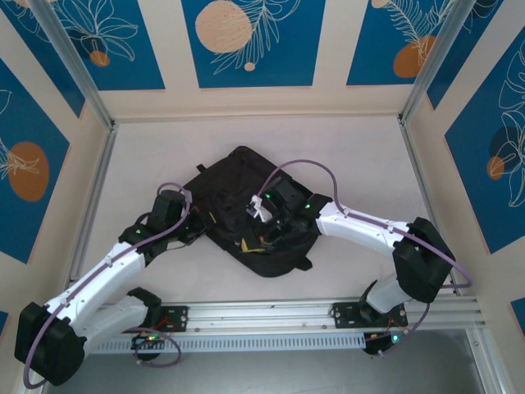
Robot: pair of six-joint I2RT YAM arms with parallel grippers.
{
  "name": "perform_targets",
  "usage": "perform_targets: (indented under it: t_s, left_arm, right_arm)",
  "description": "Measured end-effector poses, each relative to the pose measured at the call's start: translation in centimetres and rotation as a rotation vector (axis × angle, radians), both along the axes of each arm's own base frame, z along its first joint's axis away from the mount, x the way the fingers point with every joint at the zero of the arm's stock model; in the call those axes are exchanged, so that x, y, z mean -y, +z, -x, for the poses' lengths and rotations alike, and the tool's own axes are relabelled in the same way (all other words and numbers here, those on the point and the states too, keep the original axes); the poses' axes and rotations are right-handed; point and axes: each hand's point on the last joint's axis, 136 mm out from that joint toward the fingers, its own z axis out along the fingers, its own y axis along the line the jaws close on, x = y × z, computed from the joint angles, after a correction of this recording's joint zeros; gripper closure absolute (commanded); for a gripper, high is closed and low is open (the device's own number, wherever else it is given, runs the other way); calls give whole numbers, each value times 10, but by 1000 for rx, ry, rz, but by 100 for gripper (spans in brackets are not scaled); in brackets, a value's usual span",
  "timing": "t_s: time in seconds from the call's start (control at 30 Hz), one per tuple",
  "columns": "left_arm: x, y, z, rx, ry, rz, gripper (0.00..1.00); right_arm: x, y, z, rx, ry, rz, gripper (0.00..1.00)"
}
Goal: Pack the student bag
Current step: Zip the student bag at the center of the table.
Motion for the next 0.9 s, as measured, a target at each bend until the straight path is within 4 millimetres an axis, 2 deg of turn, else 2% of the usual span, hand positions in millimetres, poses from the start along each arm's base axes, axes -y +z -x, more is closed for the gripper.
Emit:
perform_targets:
  t_s: [0.53, 0.77, 0.9]
  left_arm:
    - [6, 5, 1, 8, -28, 33, 100]
    - [17, 9, -4, 24, -60, 70, 100]
    - [18, 8, -8, 28, -57, 72, 100]
  right_arm:
    - [17, 6, -1, 130, -58, 55, 100]
    - [23, 28, -9, 144, -82, 154, 100]
    - [19, 32, -13, 86, -134, 257, 100]
